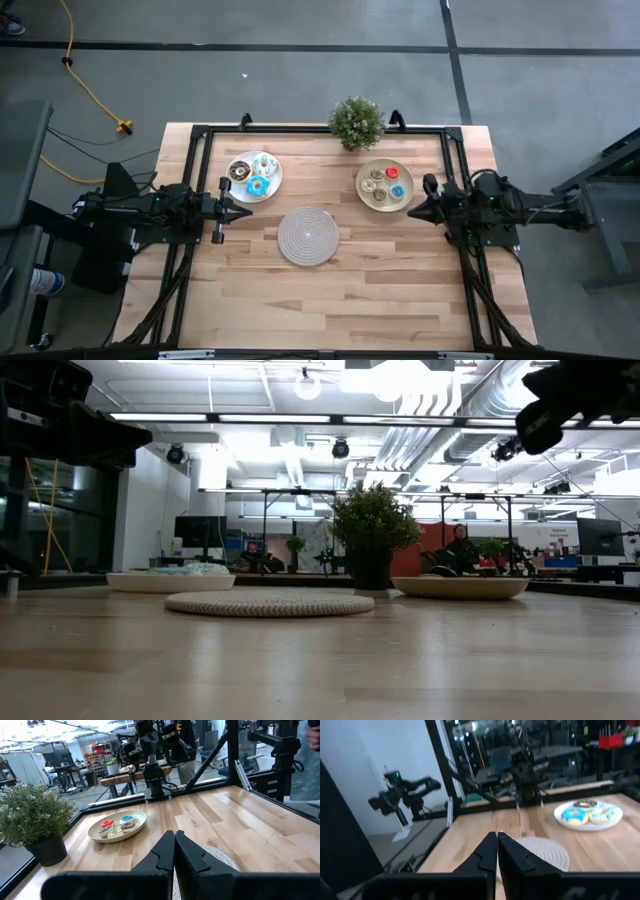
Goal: Pick & Place donuts
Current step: Return to Home Position
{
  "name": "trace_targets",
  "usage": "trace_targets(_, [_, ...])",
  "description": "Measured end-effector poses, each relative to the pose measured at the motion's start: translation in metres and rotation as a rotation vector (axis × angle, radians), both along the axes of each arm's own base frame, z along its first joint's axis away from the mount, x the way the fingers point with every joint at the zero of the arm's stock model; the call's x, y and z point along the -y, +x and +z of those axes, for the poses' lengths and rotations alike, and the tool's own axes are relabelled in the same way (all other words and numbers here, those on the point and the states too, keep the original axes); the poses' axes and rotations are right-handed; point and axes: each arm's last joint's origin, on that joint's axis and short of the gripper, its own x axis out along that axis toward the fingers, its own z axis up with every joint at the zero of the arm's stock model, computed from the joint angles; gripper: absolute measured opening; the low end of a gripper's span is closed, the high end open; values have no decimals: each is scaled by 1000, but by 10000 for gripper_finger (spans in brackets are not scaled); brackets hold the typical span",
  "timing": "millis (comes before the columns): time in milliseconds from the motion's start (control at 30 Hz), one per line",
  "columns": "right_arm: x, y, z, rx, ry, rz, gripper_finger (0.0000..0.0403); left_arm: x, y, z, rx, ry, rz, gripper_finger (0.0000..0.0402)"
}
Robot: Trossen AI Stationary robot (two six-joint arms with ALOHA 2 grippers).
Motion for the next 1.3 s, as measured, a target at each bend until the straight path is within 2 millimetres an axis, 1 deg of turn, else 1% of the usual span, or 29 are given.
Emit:
trace_targets(100, [0, -7, 2, 58, 21, -22, 8, 0, 0, 0, 0, 0, 0, 0])
trace_targets(233, [2, -17, 3, 129, 19, -75, 1, 0, 0, 0, 0, 0, 0, 0])
trace_targets(400, [5, -25, -2, 118, 18, -122, 1, 0, 0, 0, 0, 0, 0, 0])
trace_targets(467, [6, -25, -4, 99, 18, -132, 1, 0, 0, 0, 0, 0, 0, 0])
trace_targets(767, [12, -25, 1, 158, -92, -264, 1, 0, 0, 0, 0, 0, 0, 0])
trace_targets(867, [12, -21, -4, 235, -85, -254, 1, 0, 0, 0, 0, 0, 0, 0])
trace_targets(933, [12, -17, -11, 294, -61, -240, 1, 0, 0, 0, 0, 0, 0, 0])
trace_targets(1033, [12, -13, -24, 309, -42, -238, 1, 0, 0, 0, 0, 0, 0, 0])
trace_targets(1133, [13, -11, -32, 333, -44, -236, 1, 0, 0, 0, 0, 0, 0, 0])
trace_targets(1300, [12, -11, -32, 346, -54, -219, 0, 0, 0, 0, 0, 0, 0, 0])
